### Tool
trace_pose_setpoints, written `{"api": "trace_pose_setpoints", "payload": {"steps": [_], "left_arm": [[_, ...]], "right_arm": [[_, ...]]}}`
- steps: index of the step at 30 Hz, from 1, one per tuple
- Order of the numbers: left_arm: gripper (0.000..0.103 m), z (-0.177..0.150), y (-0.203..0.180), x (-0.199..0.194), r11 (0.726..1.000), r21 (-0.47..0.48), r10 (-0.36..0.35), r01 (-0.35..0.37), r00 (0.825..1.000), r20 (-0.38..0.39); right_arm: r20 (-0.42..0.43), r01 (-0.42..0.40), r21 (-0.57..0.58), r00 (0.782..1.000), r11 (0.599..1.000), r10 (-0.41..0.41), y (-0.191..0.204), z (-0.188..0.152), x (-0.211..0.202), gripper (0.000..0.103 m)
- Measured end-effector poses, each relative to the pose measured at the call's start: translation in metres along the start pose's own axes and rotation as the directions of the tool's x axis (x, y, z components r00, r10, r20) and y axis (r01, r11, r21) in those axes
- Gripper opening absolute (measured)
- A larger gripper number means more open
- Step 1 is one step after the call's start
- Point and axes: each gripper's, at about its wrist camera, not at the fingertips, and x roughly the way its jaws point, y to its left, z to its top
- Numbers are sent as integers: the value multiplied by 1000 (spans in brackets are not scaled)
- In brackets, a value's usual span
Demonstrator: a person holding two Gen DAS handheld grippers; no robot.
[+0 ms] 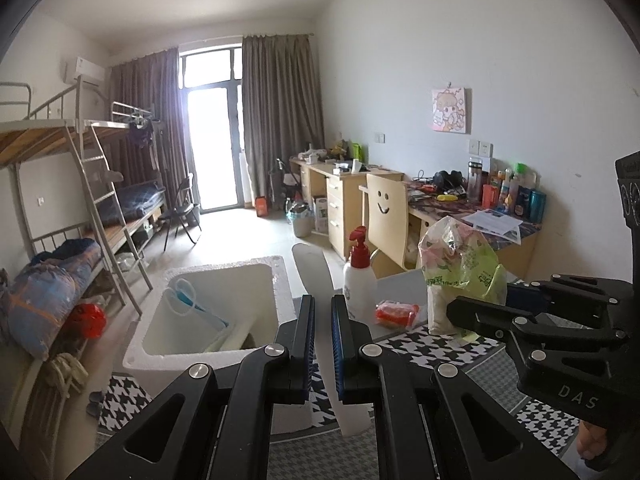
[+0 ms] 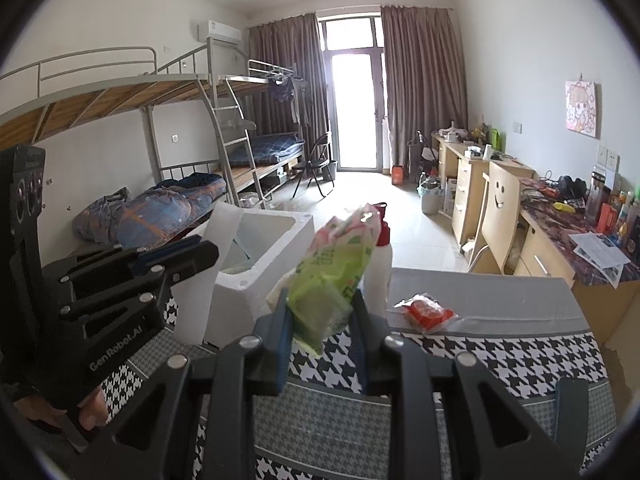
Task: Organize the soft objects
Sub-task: 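Carry the white strip and green bag with both tools toward the foam box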
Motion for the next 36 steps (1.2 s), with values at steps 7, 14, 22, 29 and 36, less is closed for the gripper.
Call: {"api": "trace_pose_setpoints", "payload": {"steps": [7, 14, 22, 29, 36], "left_arm": [[9, 4, 6, 7, 1000, 3, 5, -5, 1000, -1], [9, 9, 15, 14, 1000, 5, 18, -18, 1000, 2], [9, 15, 26, 24, 998, 4, 57, -57, 998, 3], [9, 18, 37, 31, 997, -15, 80, -80, 997, -9], [9, 19, 43, 41, 994, -22, 108, -109, 994, -26]], "right_arm": [[1, 5, -10, 1000, 1000, -5, 2, 6, 2, 30], [2, 1, -18, 1000, 1000, -1, 5, 12, 6, 30], [-12, -3, -11, 1000, 1000, 3, 3, 18, 18, 30], [-22, -24, -23, 999, 999, 24, 7, 25, 28, 30], [-38, -47, -40, 998, 998, 46, 13, 30, 40, 30]]}}
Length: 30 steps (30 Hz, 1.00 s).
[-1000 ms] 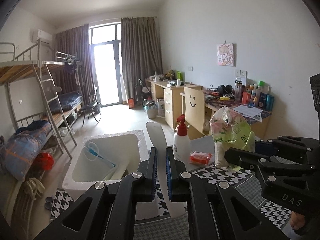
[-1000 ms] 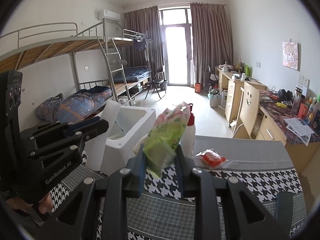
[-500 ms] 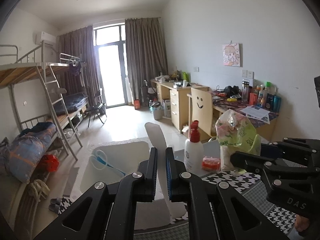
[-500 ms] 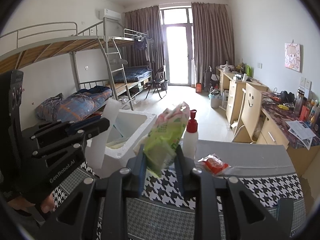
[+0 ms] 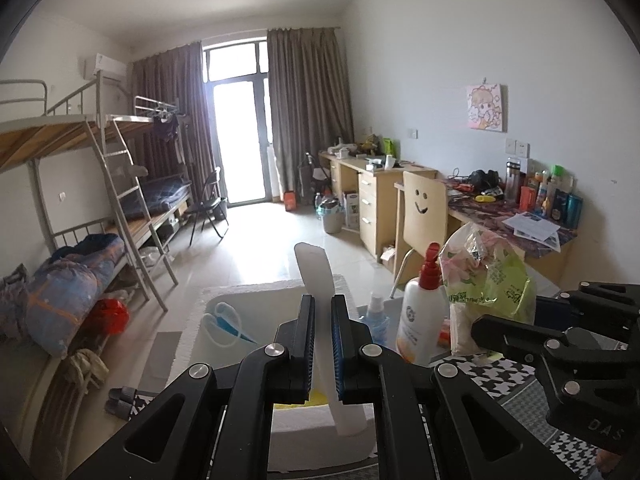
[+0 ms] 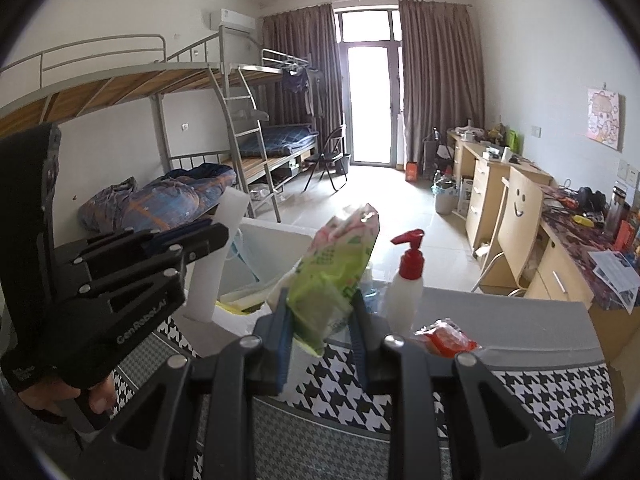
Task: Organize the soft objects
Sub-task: 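Carry the white strip and green bag with both tools toward the foam box, then lower the white foam strip into the foam box and open the left tool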
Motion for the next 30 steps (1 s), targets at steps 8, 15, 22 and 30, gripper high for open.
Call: {"api": "trace_pose_setpoints", "payload": {"steps": [8, 15, 22, 30], "left_arm": [[9, 2, 9, 13, 999, -15, 40, -41, 999, -19], [9, 3, 18, 31, 998, -28, 62, -64, 997, -50], [9, 0, 22, 38, 996, -34, 81, -84, 994, -66], [9, -1, 27, 48, 993, -40, 104, -108, 991, -87]], "right_arm": [[-10, -16, -28, 1000, 999, 16, 9, 7, 9, 30], [-21, -16, -36, 1000, 999, 15, 10, 7, 16, 30], [-31, -14, -42, 999, 999, 13, 15, 9, 24, 30], [-41, -23, -52, 999, 998, 21, 18, 12, 32, 30]]}}
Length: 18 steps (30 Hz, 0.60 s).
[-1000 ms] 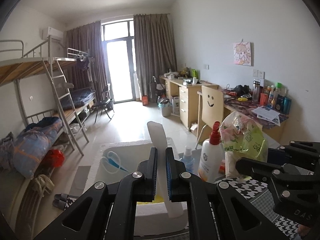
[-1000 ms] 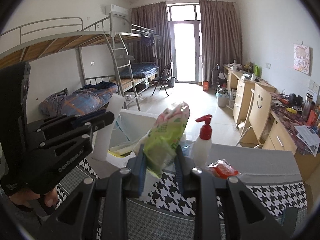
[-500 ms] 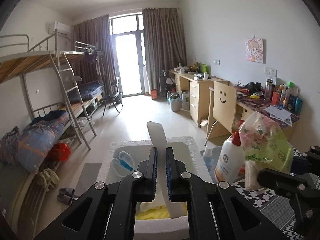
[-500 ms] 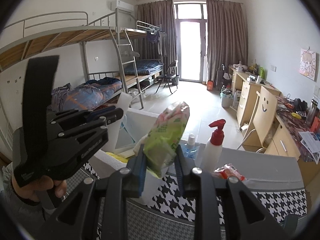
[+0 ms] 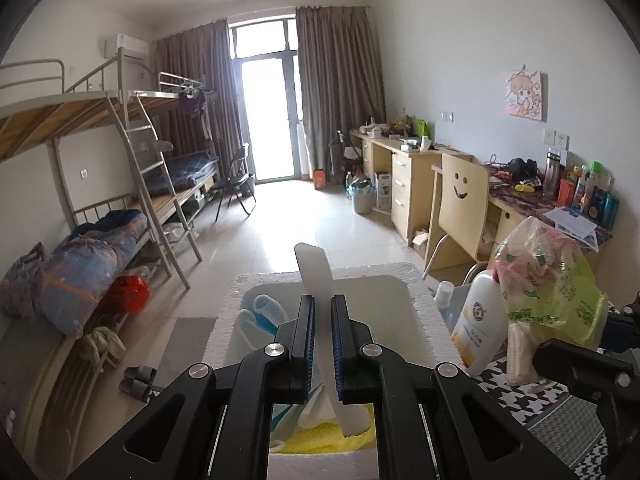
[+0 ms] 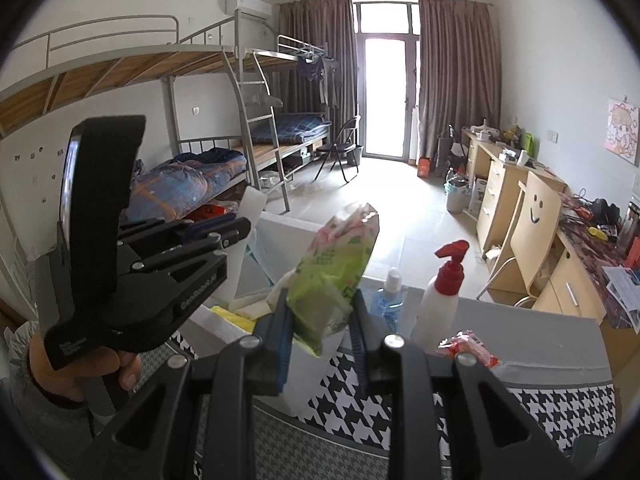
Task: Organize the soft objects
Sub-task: 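Lower the white foam strip into the foam box and open the left tool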
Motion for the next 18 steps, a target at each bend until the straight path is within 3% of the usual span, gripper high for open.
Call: {"api": "trace_pose_setpoints", "payload": {"steps": [3, 5, 7, 9, 12, 18], "left_arm": [[11, 0, 3, 6, 1000, -11, -7, 7, 1000, -15], [24, 0, 5, 9, 1000, -21, -6, 6, 1000, -18], [54, -1, 6, 9, 1000, -26, 0, 0, 1000, -16], [73, -1, 9, 7, 1000, -30, 10, -10, 1000, 1], [82, -2, 12, 5, 999, -30, 19, -19, 1000, 8], [89, -3, 17, 3, 999, -33, 31, -31, 999, 10]], "right_arm": [[-2, -1, -2, 1000, 1000, 1, 2, 0, 2, 30], [-4, -2, -5, 1000, 1000, 2, 3, 0, 3, 30], [-6, -1, -5, 1000, 1000, 1, 3, 0, 4, 30], [-7, 3, -6, 1000, 1000, -3, 2, 0, 4, 30], [-6, 2, -3, 1000, 1000, -2, 0, 0, 5, 30], [-9, 2, -6, 1000, 1000, -2, 1, 0, 6, 30]]}}
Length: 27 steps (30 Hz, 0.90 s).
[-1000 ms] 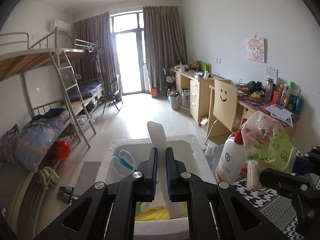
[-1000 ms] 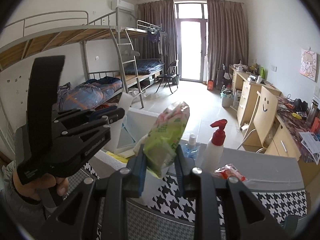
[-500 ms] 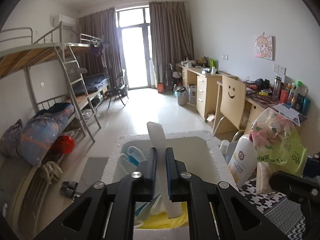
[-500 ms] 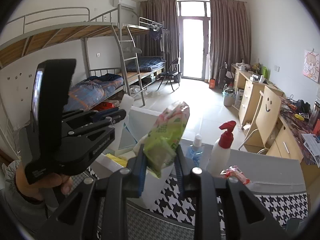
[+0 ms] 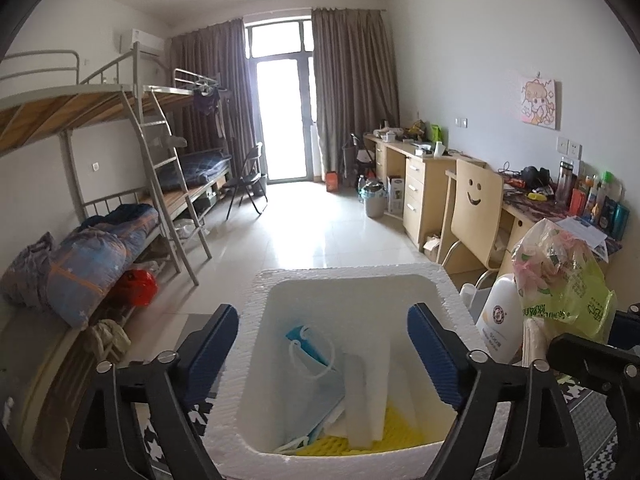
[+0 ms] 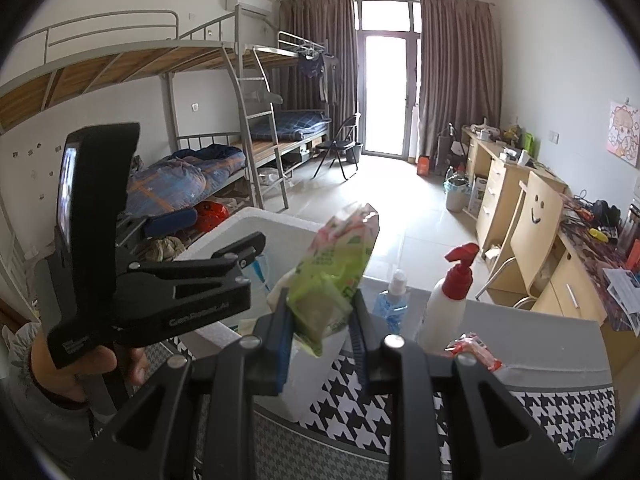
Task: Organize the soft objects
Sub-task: 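Lower the white foam strip into the foam box and open the left tool, then lower the green bag into the foam box and open the right tool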
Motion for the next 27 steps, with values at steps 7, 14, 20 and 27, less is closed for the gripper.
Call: {"api": "trace_pose_setpoints", "payload": {"steps": [7, 14, 20, 27], "left_arm": [[93, -5, 10, -12, 1000, -6, 29, -29, 999, 17], [102, -7, 24, -25, 997, -19, 72, -71, 997, 42], [102, -12, 33, -33, 995, -35, 95, -93, 994, 50], [102, -19, 45, -45, 992, -59, 116, -113, 992, 52]], "right_arm": [[-2, -14, -12, 1000, 1000, 14, 5, 2, 4, 30], [-4, -31, -30, 1000, 999, 30, 10, 5, 10, 30], [-5, -39, -41, 999, 998, 39, 14, 7, 15, 30], [-15, -56, -55, 998, 997, 55, 23, 12, 26, 30]]}}
